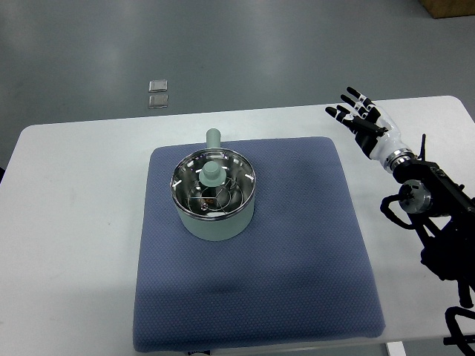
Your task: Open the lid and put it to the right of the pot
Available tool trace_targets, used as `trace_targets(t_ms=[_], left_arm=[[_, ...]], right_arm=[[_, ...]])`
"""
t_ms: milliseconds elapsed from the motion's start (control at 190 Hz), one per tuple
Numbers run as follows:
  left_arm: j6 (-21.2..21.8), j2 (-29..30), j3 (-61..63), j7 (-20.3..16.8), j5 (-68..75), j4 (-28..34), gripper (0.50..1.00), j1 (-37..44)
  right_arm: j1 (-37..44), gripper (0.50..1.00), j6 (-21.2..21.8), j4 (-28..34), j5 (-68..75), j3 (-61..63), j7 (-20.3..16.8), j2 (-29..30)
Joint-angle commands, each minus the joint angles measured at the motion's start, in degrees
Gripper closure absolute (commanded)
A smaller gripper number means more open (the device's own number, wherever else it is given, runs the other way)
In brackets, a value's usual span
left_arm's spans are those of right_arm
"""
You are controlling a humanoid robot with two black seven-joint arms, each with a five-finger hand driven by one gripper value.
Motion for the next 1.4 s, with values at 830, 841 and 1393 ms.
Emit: trace_targets(t_ms=[830, 841, 1393], left_arm=[[0.0, 0.0, -0.2, -0.1, 0.0, 0.0, 0.5, 0.1], [0.0, 0.0, -0.2, -0.1, 0.0, 0.0, 0.5, 0.1], [0.0, 0.0, -0.2, -0.1, 0.0, -0.1, 0.5, 0.1]], right_arm=[[0.3, 0.572, 0.1, 0.0, 0.0, -0.1, 0.0, -0.2], [0.3, 0.572, 0.1, 0.0, 0.0, -0.1, 0.0, -0.2], [0.7, 0.572, 0.3, 0.1, 0.0, -0.1, 0.0, -0.6]])
